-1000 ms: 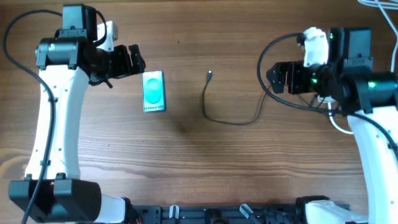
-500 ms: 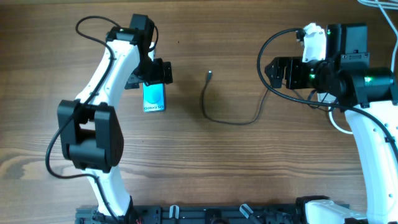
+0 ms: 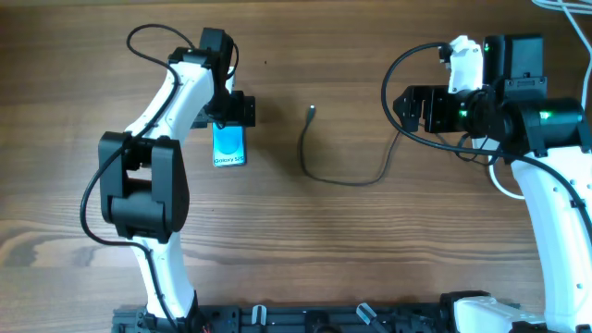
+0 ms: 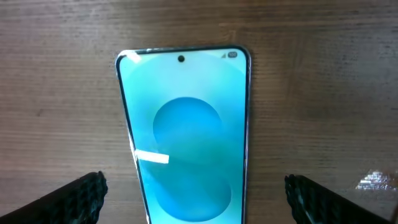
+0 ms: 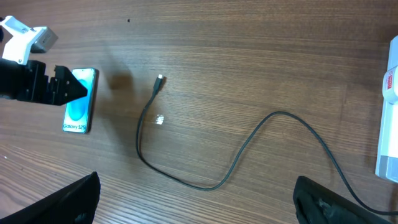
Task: Plug charger to phone and switch on socket
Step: 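Move the left gripper over the Galaxy S25 phone and lower, then close the left gripper on the phone's top edge and lift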
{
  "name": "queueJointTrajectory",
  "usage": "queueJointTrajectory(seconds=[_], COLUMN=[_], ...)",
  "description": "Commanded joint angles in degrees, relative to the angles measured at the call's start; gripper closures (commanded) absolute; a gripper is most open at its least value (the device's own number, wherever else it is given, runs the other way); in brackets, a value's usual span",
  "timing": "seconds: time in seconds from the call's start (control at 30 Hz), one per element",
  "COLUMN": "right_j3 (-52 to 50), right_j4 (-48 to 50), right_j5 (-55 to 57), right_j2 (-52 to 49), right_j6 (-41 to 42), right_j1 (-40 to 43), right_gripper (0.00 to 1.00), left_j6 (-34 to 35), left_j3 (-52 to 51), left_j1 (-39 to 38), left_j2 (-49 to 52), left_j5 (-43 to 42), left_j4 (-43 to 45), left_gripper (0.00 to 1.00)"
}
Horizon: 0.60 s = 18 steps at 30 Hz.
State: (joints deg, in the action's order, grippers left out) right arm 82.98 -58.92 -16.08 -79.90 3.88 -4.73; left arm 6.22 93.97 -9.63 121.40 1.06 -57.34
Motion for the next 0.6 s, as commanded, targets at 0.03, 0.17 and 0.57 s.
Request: queueJointTrajectory(seconds=[0.03,0.17,0.57], right_j3=[1.3,1.3,1.3], right_j4=[-0.1,-0.3,-0.5], right_j5=[-0.3,-0.3,-0.3], right_j2=[-0.5,-0.5,-0.5], right_j6=[0.6,0.6,0.6], right_j1=[-0.2,-0.2,-0.2], right_gripper=[0.0,0.0,0.0], left_j6=[-1.5,-1.4,2.4], left_j3=[-3.7,-5.7,-9.4], left_j1=[0.3,0.7,0.8], left_j2=[0.5,0.5,0.7], left_j5=[0.7,0.5,-1.4], left_j4=[3.2,5.6,8.9], left_gripper=[0.0,0.01,0.01])
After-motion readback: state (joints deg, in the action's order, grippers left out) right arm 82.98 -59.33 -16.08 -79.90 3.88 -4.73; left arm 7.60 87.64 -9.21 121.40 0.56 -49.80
